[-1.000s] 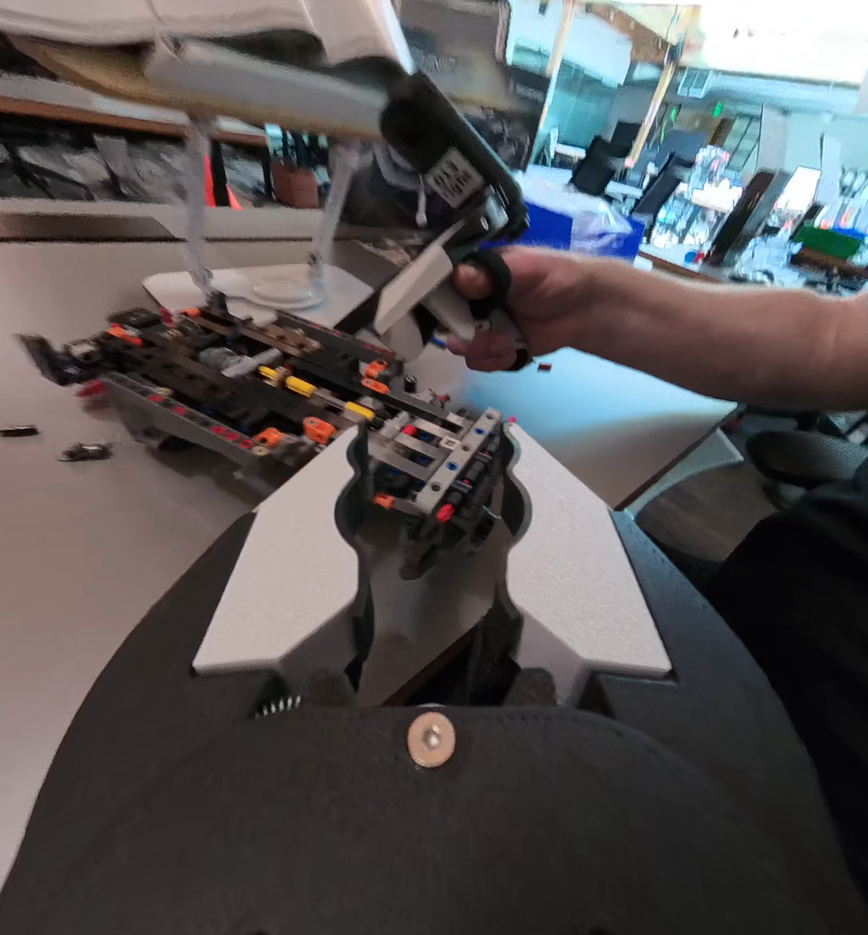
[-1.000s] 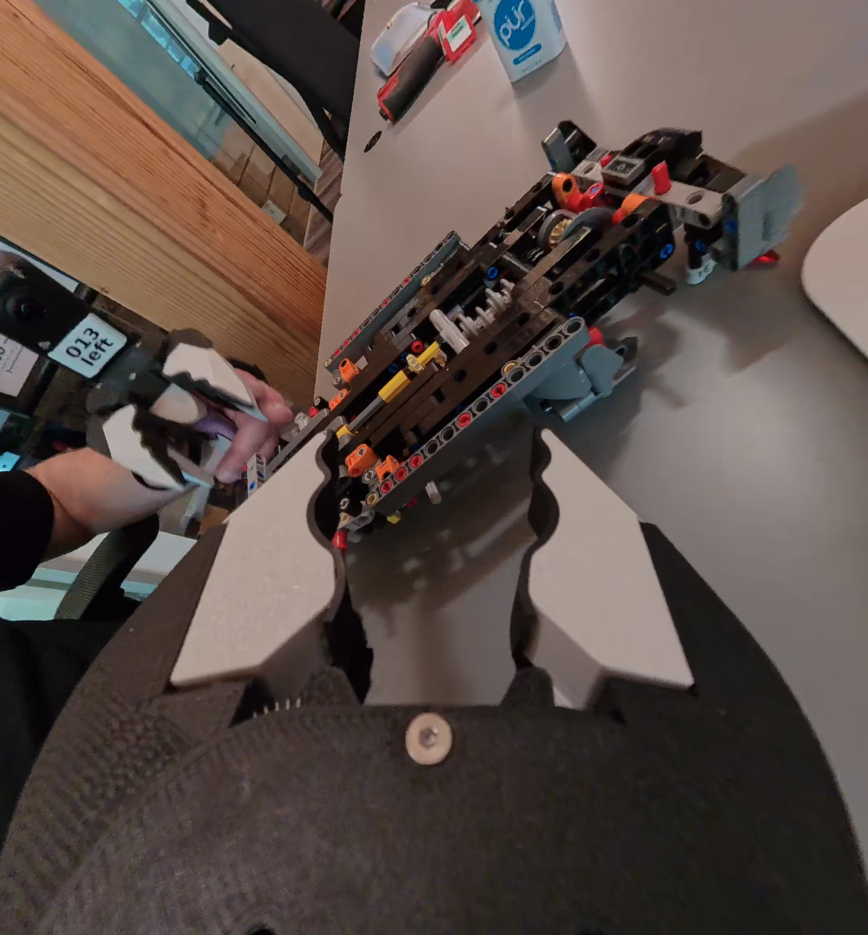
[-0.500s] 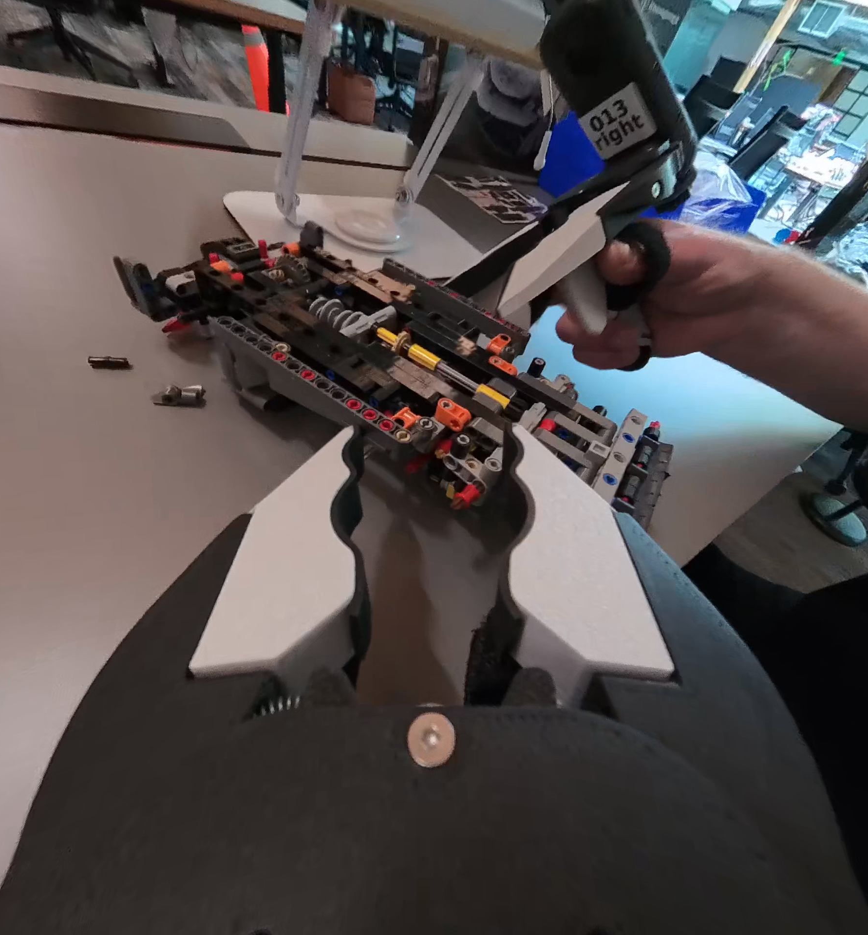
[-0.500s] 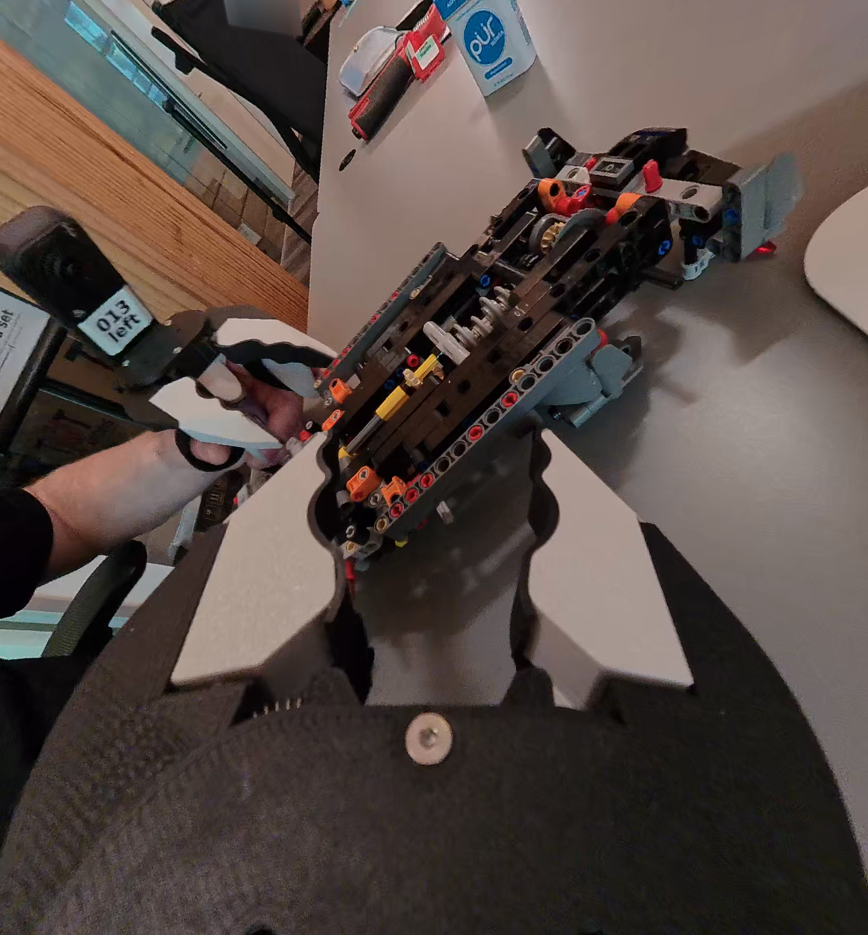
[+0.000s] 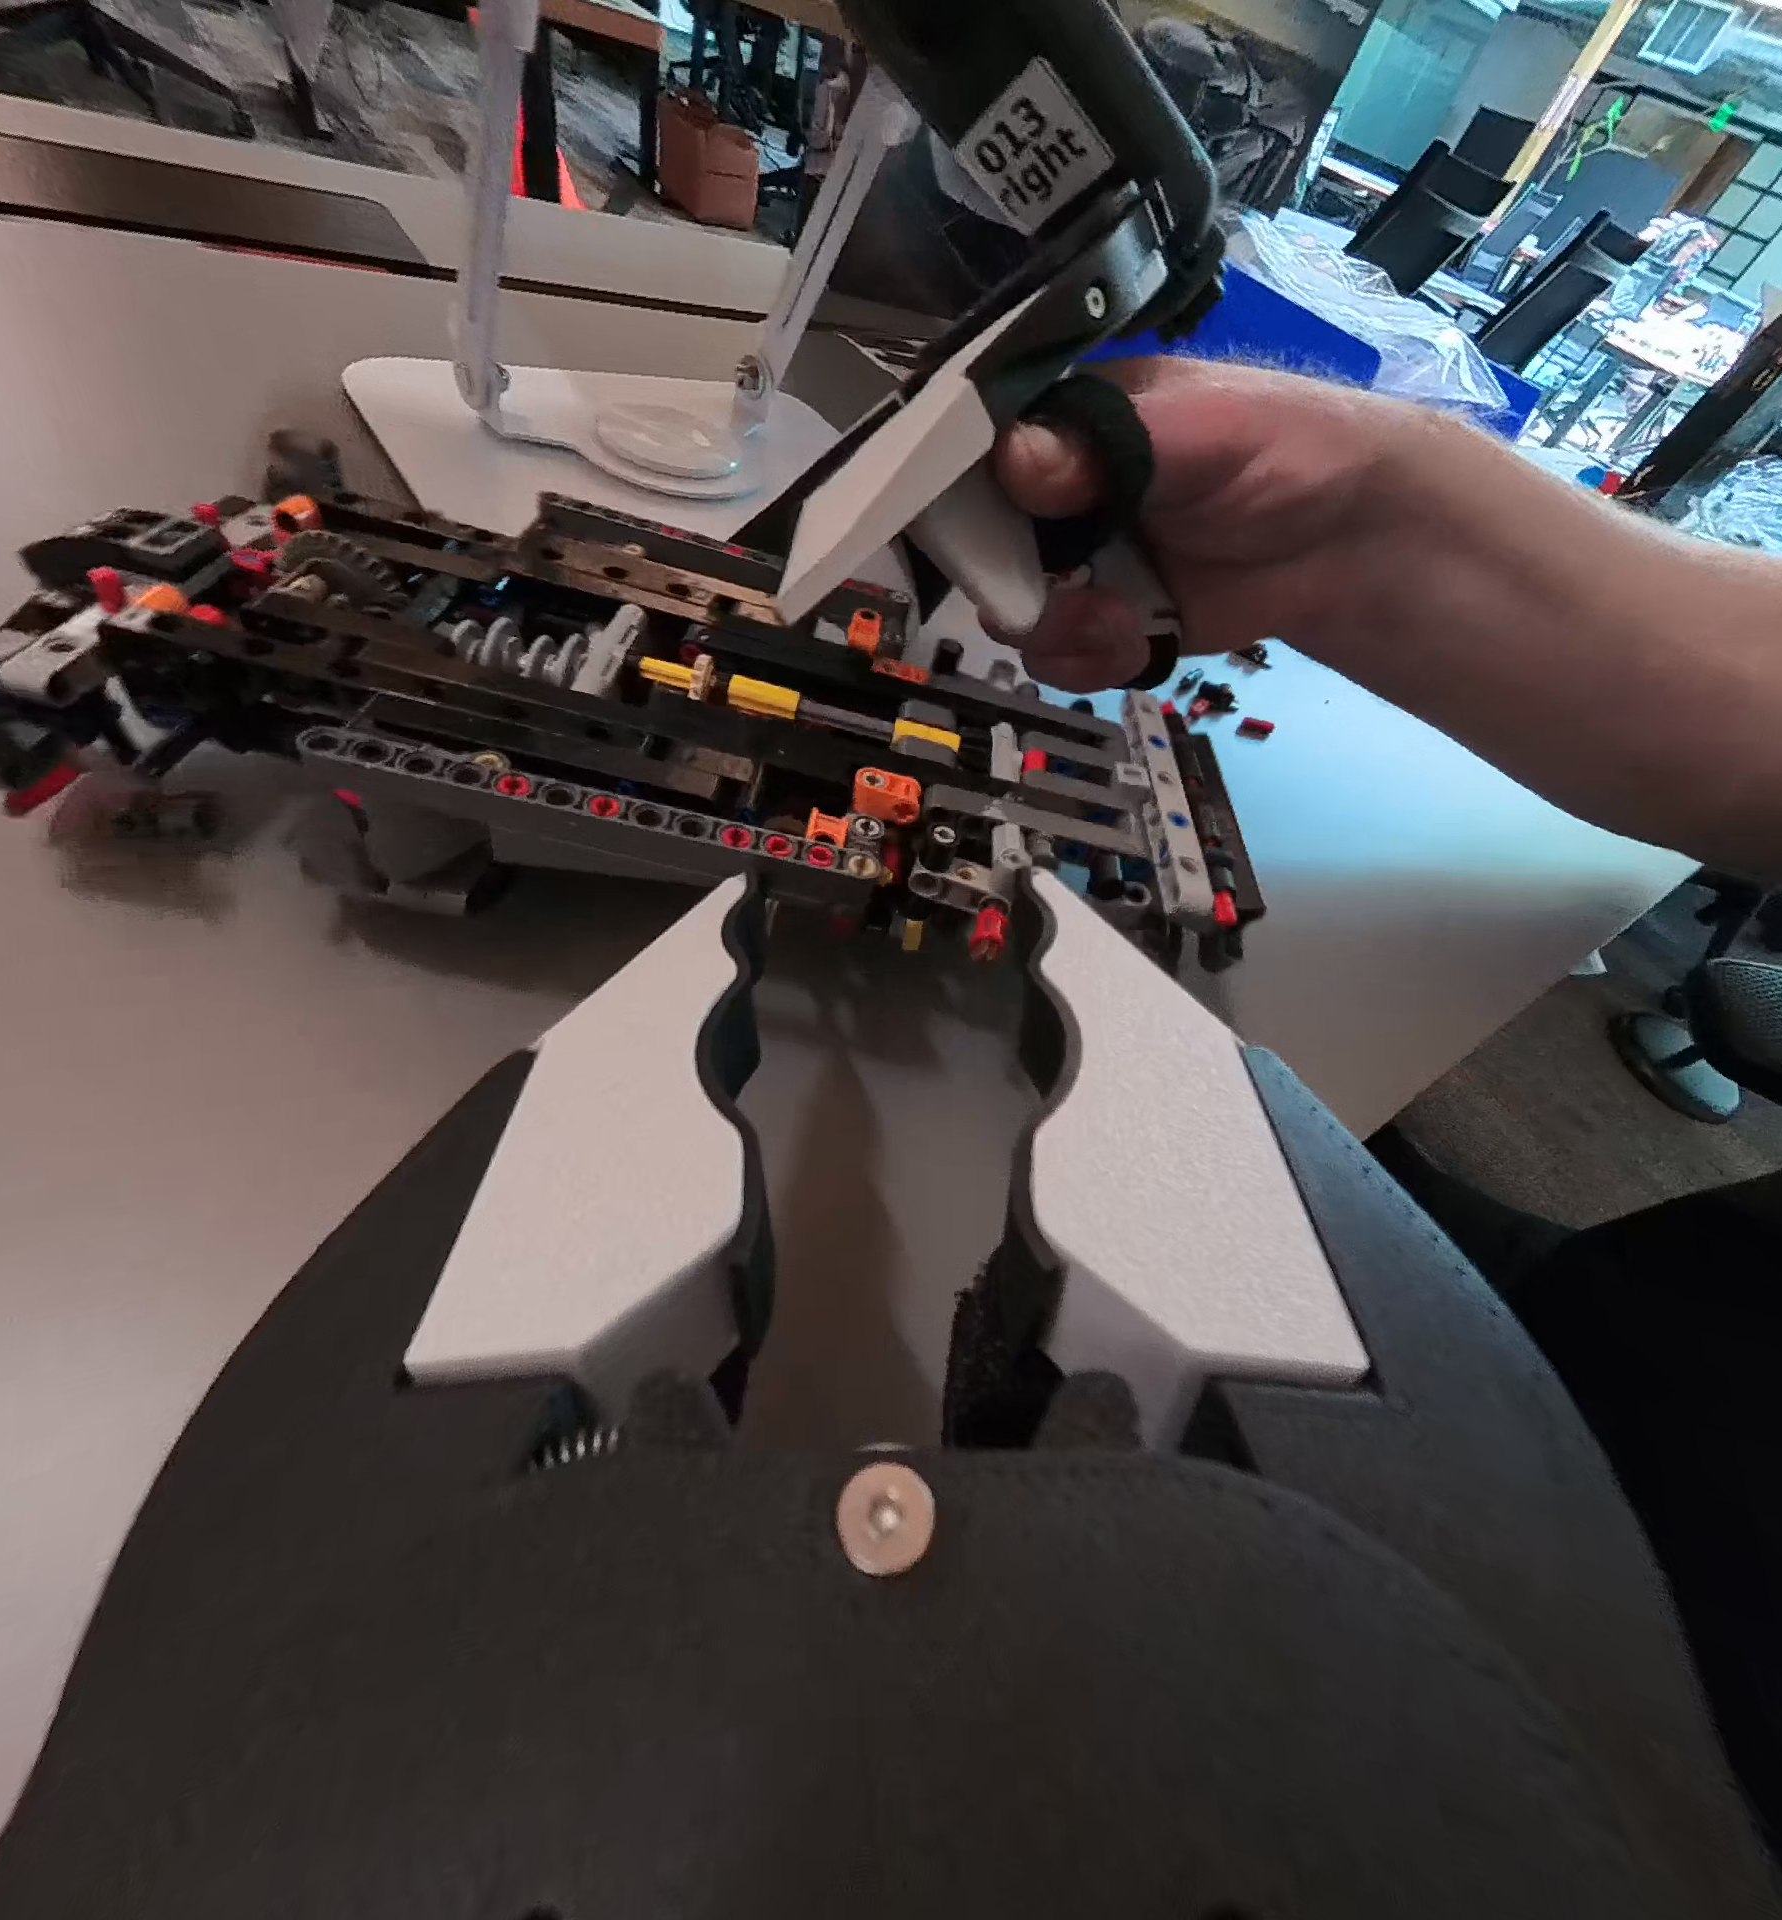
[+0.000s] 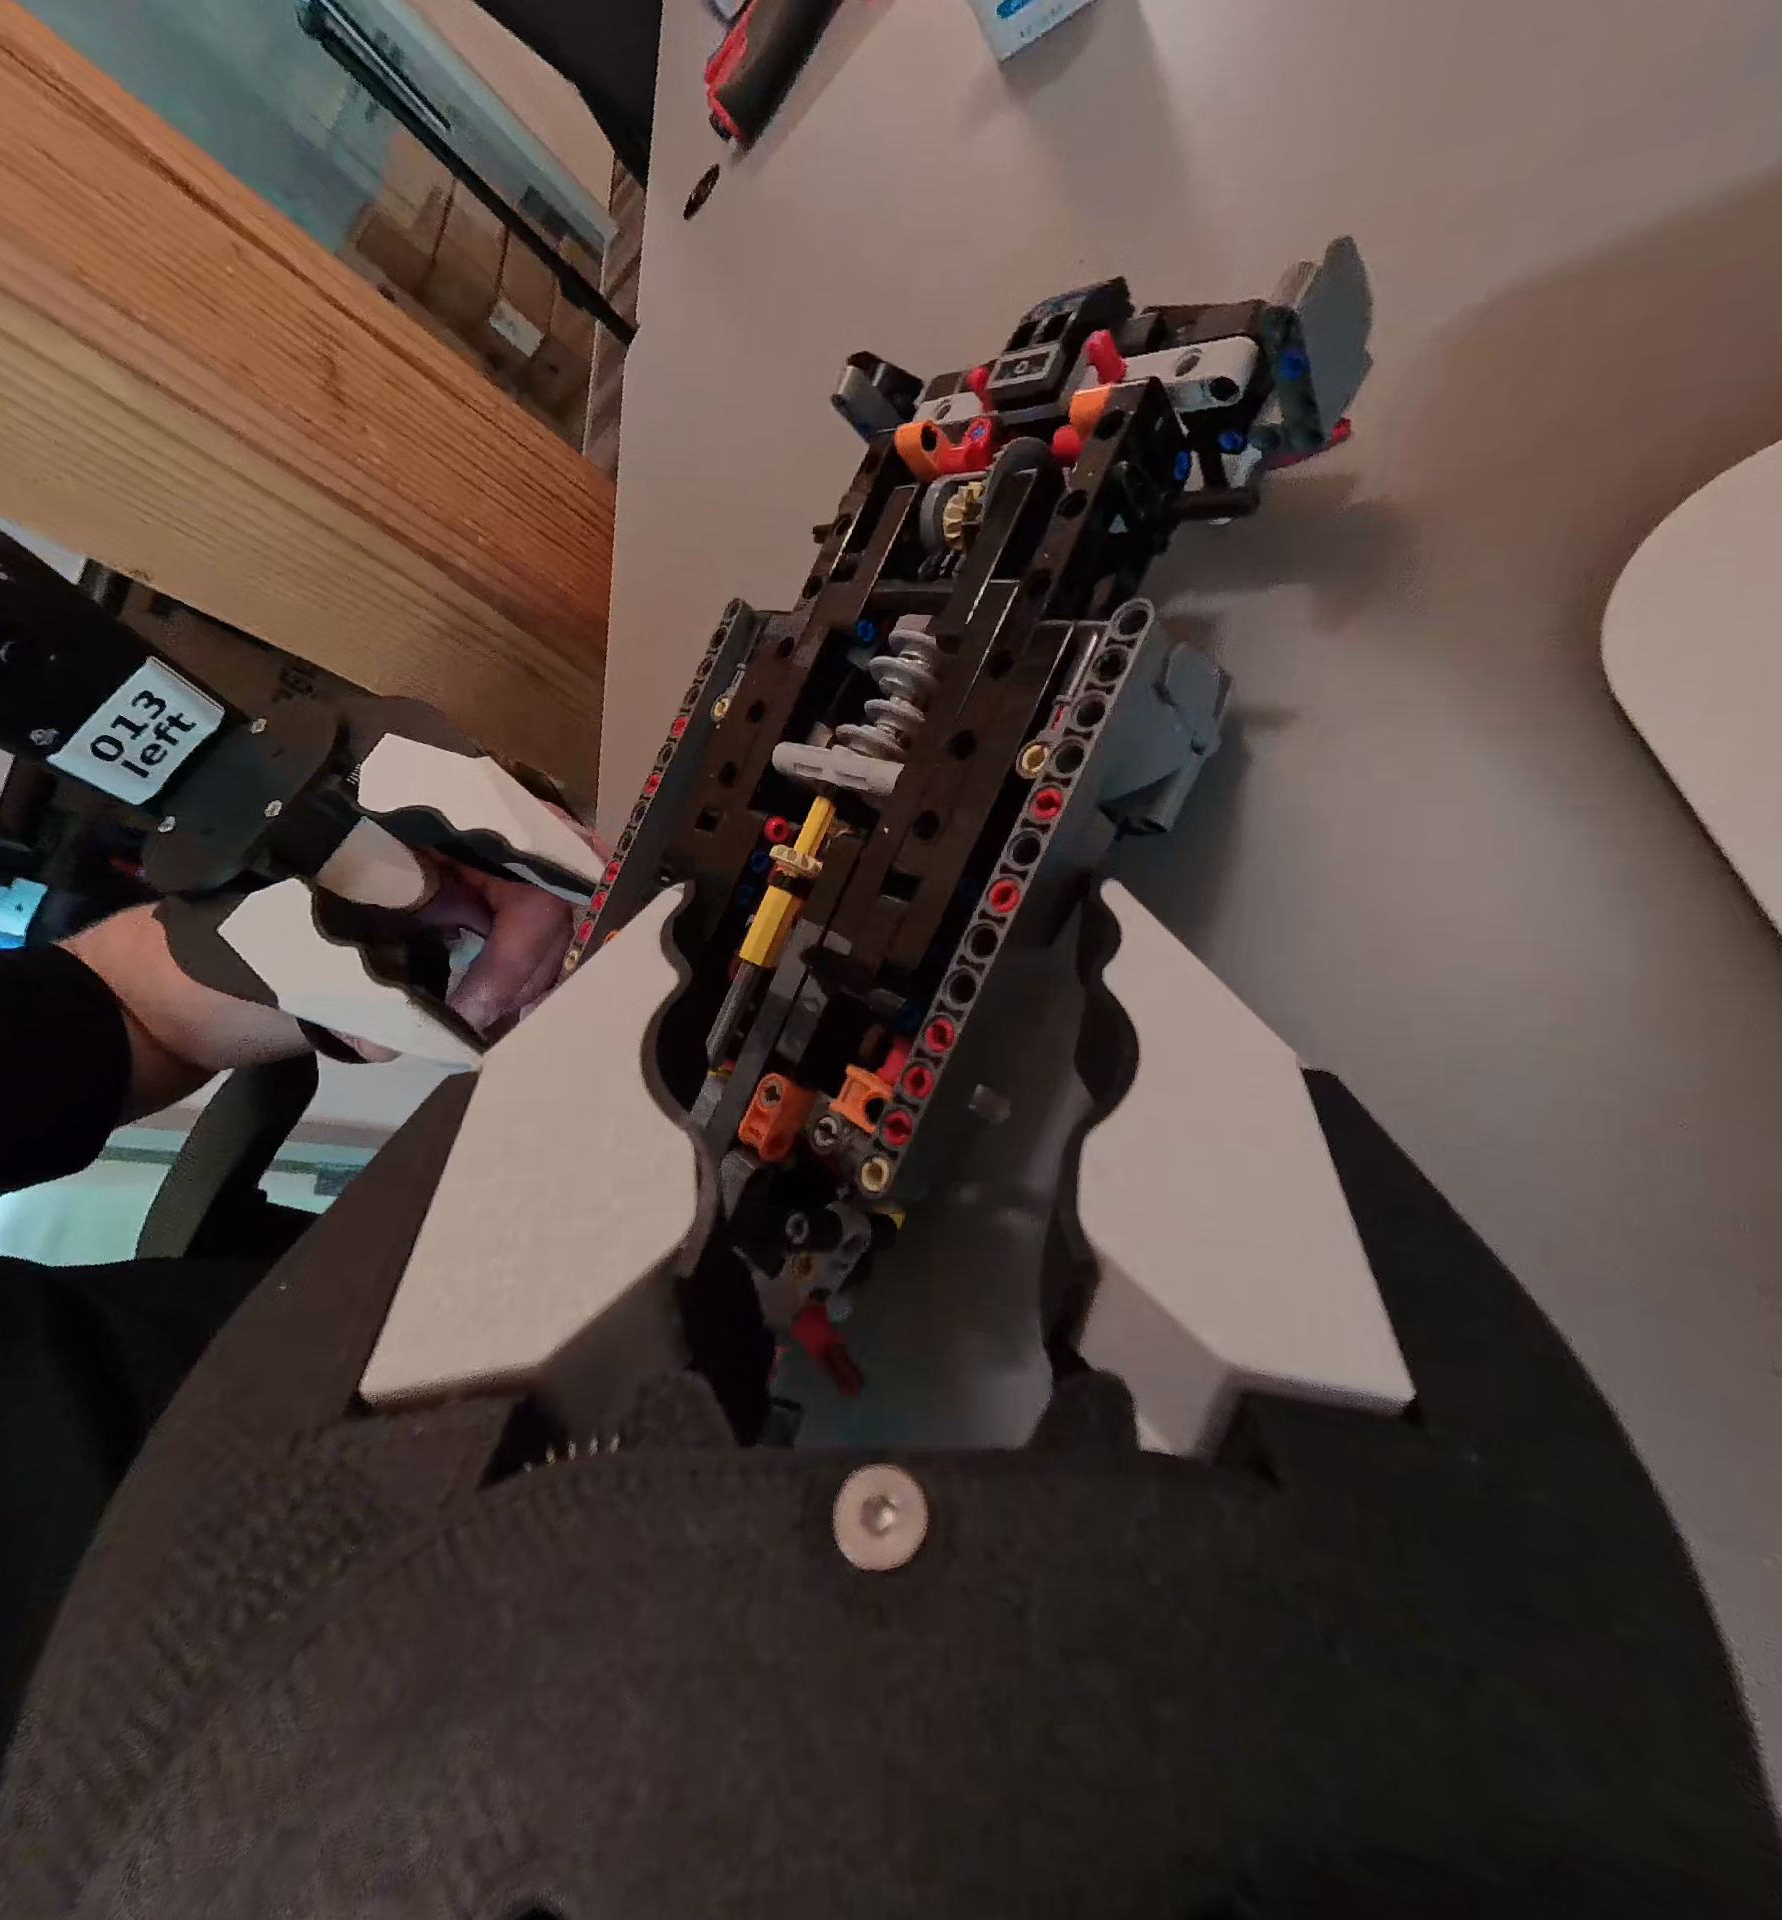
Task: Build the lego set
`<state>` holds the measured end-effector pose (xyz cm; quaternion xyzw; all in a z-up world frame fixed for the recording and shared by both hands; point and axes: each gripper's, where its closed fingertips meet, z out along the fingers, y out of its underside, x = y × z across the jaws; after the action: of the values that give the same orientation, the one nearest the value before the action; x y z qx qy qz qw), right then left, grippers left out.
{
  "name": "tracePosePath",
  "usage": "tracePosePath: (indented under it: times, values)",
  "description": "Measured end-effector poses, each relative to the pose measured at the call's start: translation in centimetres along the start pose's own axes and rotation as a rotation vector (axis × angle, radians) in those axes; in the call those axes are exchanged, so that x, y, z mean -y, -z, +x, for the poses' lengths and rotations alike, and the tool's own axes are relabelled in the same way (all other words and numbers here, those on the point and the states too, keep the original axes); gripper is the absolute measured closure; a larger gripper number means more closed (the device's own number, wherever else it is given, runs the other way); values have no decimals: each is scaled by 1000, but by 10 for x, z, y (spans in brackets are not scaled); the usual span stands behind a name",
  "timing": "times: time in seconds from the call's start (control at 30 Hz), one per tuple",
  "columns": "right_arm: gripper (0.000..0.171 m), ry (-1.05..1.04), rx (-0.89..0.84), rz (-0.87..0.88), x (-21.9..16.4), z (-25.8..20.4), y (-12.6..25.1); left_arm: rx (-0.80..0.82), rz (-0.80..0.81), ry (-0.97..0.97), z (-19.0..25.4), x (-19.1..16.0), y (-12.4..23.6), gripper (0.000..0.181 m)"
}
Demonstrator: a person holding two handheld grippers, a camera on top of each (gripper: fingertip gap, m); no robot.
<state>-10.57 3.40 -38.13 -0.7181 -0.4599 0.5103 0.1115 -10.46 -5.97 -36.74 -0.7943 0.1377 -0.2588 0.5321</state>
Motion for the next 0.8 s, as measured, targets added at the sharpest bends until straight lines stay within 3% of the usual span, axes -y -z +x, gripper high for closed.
tracePosePath:
  times: [0.53,0.57,0.8]
  values:
    - [105,53,-44,62,5,4,17,-72,24,-21,20,2,-5,129]
    - [99,60,-53,70,6,4,20,-67,33,-33,19,4,-1,128]
    - [90,145,-121,82,1,-5,41,67,110,-176,-35,43,34,121]
